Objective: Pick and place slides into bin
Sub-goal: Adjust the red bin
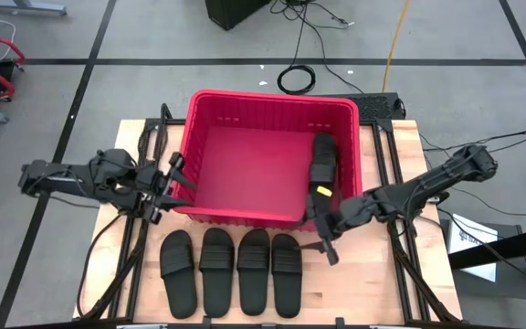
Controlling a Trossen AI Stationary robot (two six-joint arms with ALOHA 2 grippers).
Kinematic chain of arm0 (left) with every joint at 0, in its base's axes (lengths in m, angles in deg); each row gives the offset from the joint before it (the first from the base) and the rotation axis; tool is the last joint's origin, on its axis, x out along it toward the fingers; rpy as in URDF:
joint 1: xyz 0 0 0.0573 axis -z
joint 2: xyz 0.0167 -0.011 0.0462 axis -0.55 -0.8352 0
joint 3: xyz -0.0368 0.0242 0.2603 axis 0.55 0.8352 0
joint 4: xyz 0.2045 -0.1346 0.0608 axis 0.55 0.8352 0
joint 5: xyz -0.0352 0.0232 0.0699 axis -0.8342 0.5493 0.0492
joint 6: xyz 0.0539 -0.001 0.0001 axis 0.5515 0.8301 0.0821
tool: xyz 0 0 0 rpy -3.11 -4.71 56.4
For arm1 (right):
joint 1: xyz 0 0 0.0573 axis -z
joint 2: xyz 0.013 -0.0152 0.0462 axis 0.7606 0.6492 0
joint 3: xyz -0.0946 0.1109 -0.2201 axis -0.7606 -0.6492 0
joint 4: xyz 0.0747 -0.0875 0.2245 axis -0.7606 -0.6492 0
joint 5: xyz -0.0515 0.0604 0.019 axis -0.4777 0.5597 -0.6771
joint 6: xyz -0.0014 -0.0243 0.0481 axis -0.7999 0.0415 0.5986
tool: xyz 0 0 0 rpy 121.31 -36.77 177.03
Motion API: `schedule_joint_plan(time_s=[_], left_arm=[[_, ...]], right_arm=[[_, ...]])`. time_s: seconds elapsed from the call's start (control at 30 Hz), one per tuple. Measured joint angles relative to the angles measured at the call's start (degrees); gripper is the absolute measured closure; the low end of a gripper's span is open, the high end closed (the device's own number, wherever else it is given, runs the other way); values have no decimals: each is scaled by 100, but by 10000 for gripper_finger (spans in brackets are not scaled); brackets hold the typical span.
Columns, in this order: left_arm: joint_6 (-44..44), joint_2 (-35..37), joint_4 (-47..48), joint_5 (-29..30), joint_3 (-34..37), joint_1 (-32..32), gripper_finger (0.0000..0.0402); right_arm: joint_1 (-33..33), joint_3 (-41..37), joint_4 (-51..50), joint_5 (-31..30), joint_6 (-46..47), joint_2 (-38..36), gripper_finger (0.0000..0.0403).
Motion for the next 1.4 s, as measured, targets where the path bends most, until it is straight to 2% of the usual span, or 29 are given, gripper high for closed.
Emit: schedule_joint_plan(time_s=[0.3, 0.4, 0.53, 0.73, 0.97, 1.17, 1.33, 1.4], left_arm=[[-4, -339, -60, 1268, 0, 667, 222], [-1, -342, -87, 1562, 0, 845, 222], [42, -335, -212, 1600, -2, 1037, 222], [144, -335, -289, 1743, -2, 1241, 222], [155, -337, -279, 1830, -2, 1339, 222], [164, -337, -279, 1849, -2, 1358, 222], [160, -337, -286, 1876, -2, 1358, 222], [155, -337, -290, 1876, -2, 1358, 222]], right_arm=[[-183, 3, -218, -727, 409, 158, 183], [-336, 149, -862, -1041, 633, 165, 183], [-495, 371, -1540, -1464, 894, 324, 183], [-539, 447, -1685, -1706, 918, 465, 183], [-271, 459, -1819, -1863, 921, 571, 184], [-231, 453, -2086, -2544, 789, 575, 184], [-229, 445, -2005, -2559, 709, 578, 184], [-229, 440, -1856, -2304, 704, 578, 184]])
